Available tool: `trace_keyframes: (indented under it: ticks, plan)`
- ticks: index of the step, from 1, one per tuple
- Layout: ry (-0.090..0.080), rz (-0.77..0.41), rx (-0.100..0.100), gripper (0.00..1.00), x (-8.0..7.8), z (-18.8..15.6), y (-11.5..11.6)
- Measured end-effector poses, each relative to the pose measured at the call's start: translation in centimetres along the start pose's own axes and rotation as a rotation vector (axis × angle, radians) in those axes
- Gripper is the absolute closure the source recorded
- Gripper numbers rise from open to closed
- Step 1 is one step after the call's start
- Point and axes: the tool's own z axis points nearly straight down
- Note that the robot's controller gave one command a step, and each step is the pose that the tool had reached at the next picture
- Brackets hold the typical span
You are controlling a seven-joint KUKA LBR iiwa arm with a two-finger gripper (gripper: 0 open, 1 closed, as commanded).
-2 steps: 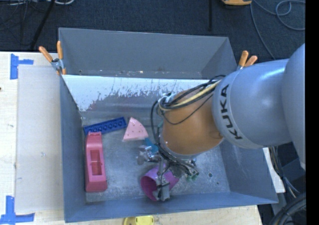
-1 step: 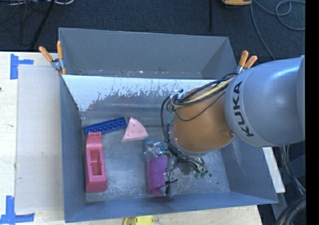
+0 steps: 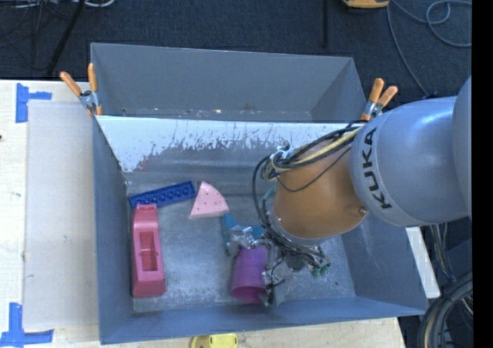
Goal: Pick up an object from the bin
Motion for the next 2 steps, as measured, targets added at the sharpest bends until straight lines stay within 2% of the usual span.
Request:
trace_keyframes:
  ticks: [1,2]
  plan:
    - [0.0,-0.163,-0.001,0.0,2.1,-0.4,-3.1]
    - [0.0,0.399,-0.009,1.0,3.3,2.4,-5.7]
